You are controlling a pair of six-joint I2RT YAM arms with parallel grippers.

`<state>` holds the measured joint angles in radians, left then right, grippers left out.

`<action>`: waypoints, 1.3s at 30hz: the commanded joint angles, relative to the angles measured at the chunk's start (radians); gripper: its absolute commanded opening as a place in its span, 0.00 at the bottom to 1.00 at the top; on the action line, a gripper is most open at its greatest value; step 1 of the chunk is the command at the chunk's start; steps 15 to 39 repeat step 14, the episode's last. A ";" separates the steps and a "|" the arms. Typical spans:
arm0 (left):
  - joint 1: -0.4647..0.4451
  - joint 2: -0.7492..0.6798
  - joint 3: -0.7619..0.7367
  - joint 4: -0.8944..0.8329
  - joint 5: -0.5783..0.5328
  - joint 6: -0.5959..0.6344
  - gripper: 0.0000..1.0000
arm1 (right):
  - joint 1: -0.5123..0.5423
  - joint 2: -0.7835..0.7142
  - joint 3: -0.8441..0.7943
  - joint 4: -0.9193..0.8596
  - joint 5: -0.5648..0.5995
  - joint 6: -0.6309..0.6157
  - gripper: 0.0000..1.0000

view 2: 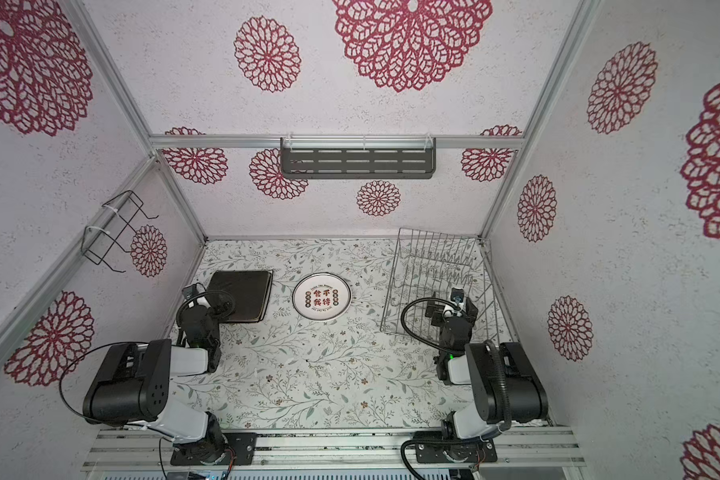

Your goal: Unload the plates from the dish rack

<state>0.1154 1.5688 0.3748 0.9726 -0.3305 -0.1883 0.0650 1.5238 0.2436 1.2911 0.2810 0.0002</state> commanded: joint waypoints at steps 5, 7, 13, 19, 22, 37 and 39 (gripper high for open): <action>-0.008 -0.006 0.015 -0.009 -0.038 0.016 0.97 | -0.008 0.014 0.001 -0.065 0.017 0.015 0.99; -0.008 -0.006 0.016 -0.009 -0.038 0.016 0.97 | -0.007 0.015 0.000 -0.064 0.019 0.014 0.99; -0.008 -0.006 0.013 -0.009 -0.039 0.017 0.97 | -0.004 0.016 0.000 -0.061 0.032 0.017 0.99; -0.009 -0.007 0.010 -0.005 -0.034 0.019 0.97 | -0.005 0.016 -0.001 -0.061 0.032 0.017 0.99; -0.009 -0.007 0.010 -0.005 -0.034 0.019 0.97 | -0.005 0.016 -0.001 -0.061 0.032 0.017 0.99; -0.009 -0.007 0.010 -0.005 -0.034 0.019 0.97 | -0.005 0.016 -0.001 -0.061 0.032 0.017 0.99; -0.009 -0.007 0.010 -0.005 -0.034 0.019 0.97 | -0.005 0.016 -0.001 -0.061 0.032 0.017 0.99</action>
